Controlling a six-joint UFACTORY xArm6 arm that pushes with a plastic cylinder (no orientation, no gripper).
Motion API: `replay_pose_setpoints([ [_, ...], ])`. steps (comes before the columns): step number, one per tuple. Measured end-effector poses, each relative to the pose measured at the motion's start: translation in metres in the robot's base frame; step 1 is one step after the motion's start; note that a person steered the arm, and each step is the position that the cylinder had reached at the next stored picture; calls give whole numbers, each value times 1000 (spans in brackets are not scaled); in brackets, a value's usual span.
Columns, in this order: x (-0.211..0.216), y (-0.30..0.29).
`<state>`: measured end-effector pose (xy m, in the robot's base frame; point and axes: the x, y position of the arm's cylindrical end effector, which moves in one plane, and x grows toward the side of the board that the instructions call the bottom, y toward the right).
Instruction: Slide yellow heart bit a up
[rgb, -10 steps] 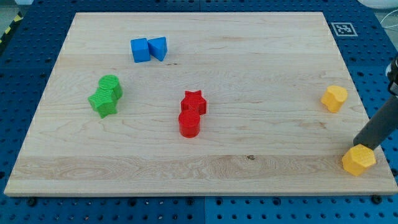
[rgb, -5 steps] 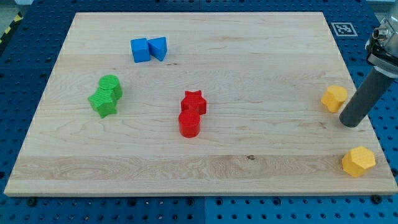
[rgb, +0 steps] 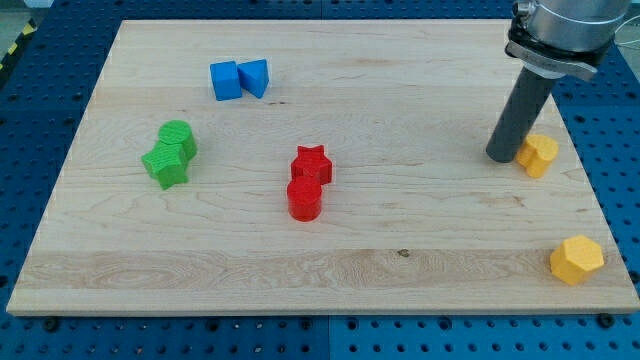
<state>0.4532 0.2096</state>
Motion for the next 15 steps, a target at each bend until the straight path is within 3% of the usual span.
replay_pose_setpoints([
  [2,53,65],
  [3,47,93],
  [5,-21,65],
  [6,-26,62],
  [11,27,108],
  [12,29,96],
  [14,28,4],
  [15,18,-2],
])
